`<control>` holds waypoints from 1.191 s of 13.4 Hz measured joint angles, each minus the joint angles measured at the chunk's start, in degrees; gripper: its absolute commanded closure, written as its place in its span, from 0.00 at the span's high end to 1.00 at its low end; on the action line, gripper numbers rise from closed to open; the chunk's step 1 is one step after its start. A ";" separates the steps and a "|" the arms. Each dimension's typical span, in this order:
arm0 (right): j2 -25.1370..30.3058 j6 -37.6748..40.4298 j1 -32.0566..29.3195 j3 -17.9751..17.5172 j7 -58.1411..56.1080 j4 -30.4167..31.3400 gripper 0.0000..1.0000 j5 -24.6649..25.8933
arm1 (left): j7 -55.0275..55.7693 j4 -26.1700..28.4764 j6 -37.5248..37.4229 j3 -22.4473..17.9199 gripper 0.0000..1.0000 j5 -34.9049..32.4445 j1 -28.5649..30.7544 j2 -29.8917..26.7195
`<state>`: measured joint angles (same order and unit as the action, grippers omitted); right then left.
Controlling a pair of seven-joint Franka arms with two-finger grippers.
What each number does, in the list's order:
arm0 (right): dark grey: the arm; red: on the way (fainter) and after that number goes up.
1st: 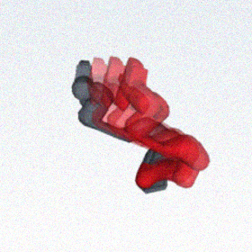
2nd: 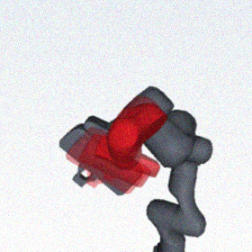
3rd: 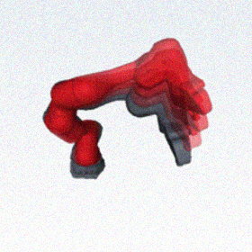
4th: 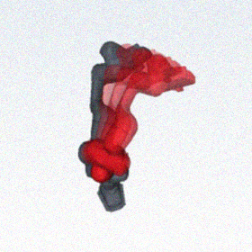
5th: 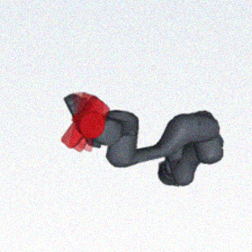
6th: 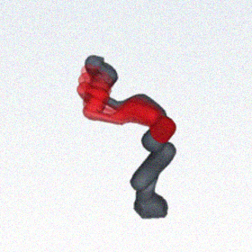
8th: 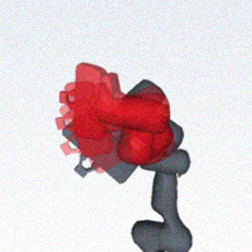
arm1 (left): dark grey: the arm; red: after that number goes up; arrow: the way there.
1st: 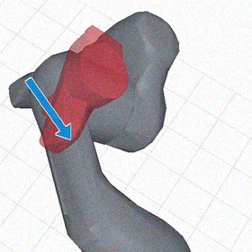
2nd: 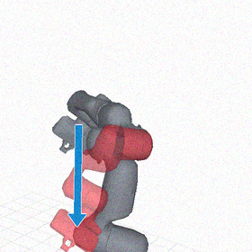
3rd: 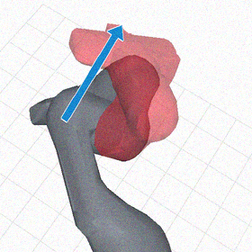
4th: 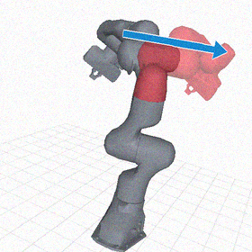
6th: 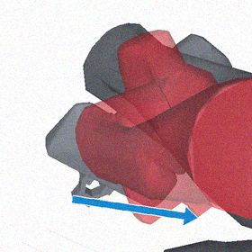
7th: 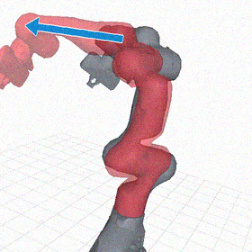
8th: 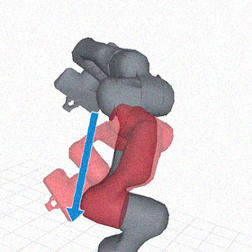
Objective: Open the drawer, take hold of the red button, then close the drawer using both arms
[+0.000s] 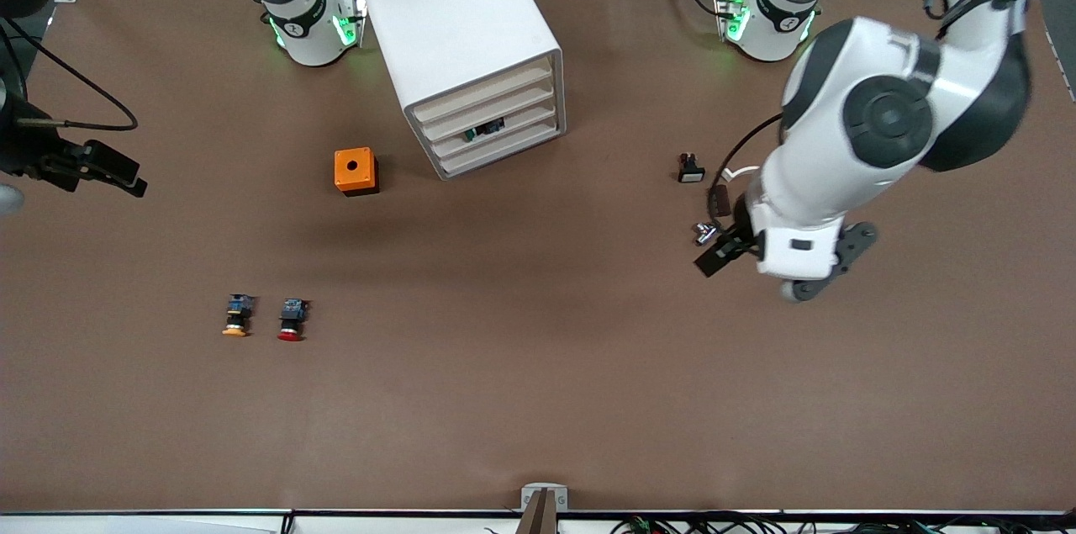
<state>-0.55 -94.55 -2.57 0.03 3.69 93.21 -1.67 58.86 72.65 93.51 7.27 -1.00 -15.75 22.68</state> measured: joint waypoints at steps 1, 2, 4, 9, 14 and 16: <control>0.26 1.37 0.00 -0.04 0.08 -0.52 1.00 0.00 | -2.23 0.00 -1.58 -0.01 1.00 -0.09 1.36 -1.55; 0.32 2.82 0.00 -0.07 0.23 -1.46 1.00 0.00 | -4.53 0.01 -3.05 -0.01 1.00 -0.13 2.78 -3.04; 0.35 4.08 -0.01 -0.06 0.35 -2.78 1.00 0.00 | -9.78 0.05 -5.26 0.00 1.00 -0.15 5.61 -5.71; 0.31 4.16 -0.02 -0.28 0.37 -2.92 1.00 0.00 | -20.74 0.26 -10.46 -0.06 1.00 -0.15 10.10 -10.61; 0.28 4.17 -0.02 -0.74 0.37 -2.80 1.00 0.00 | -32.45 5.90 -12.55 -0.13 1.00 -0.16 14.80 -18.02; 0.28 4.17 -0.02 -0.84 0.37 -2.80 1.00 0.00 | -37.26 9.50 -12.59 -0.15 1.00 -0.16 16.67 -21.69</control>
<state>-0.27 -90.39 -2.59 -0.81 4.06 90.40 -1.67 21.60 82.16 80.92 7.12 -1.16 0.92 0.99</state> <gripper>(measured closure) 0.000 0.000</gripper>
